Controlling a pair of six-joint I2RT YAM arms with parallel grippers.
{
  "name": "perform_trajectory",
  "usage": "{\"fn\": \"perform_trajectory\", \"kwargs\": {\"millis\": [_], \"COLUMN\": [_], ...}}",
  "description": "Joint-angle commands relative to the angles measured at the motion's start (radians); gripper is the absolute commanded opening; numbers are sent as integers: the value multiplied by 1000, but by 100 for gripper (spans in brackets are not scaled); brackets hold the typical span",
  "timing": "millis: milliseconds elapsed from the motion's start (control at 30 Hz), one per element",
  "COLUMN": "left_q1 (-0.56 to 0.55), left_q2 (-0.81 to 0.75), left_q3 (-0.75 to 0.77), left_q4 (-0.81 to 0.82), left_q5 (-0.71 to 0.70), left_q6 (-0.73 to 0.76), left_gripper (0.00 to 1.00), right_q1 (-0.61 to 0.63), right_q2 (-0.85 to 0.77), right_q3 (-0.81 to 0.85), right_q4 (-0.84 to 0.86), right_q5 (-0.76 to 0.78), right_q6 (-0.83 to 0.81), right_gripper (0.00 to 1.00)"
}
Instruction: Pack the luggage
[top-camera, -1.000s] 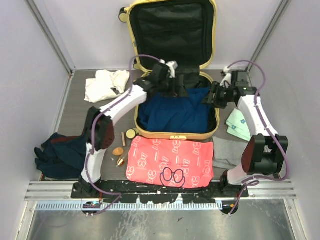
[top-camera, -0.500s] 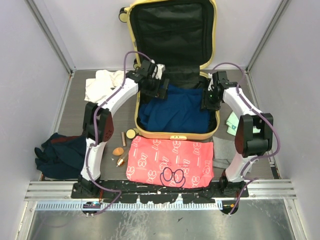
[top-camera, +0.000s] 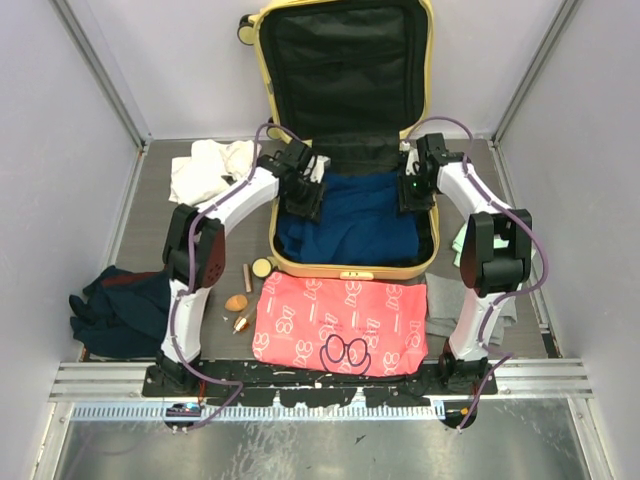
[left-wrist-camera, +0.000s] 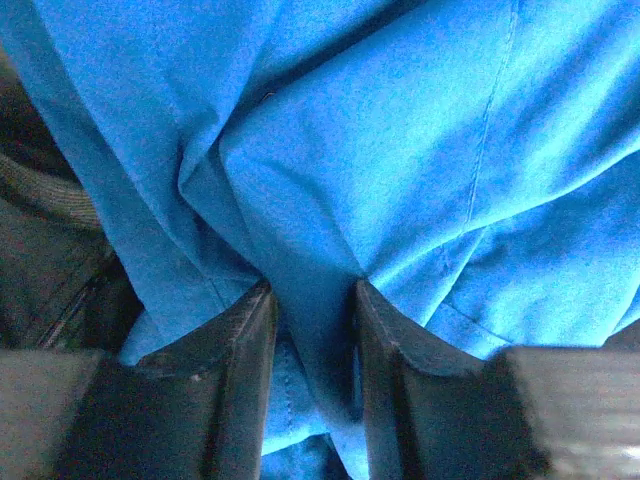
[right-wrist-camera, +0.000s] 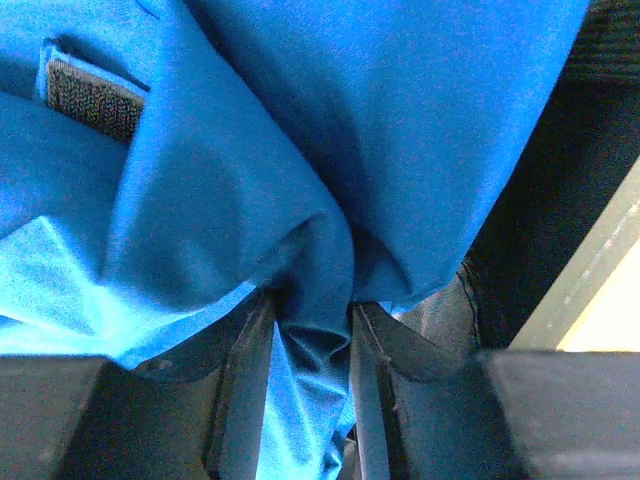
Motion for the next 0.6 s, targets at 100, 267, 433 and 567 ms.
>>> {"fn": "perform_trajectory", "kwargs": {"millis": [100,267,433,567], "left_q1": [58,72,94,104], "left_q2": [-81,-278,-542,-753], "left_q3": [120,12,-244,-445], "left_q4": [-149,-105,-53,-8], "left_q5": [-10,38,63,63], "left_q6": [-3,21,-85,-164], "left_gripper": [71,96,98,98], "right_q1": [-8,-31,-61,-107], "right_q2": [-49,-208,-447,-626], "right_q3": [94,115,-23,-159], "right_q4": [-89,-140,-139,-154], "right_q5": [-105,-194,-191,-227], "right_q6": [-111,-91,-11,74], "right_gripper": [58,84,100,100]}}
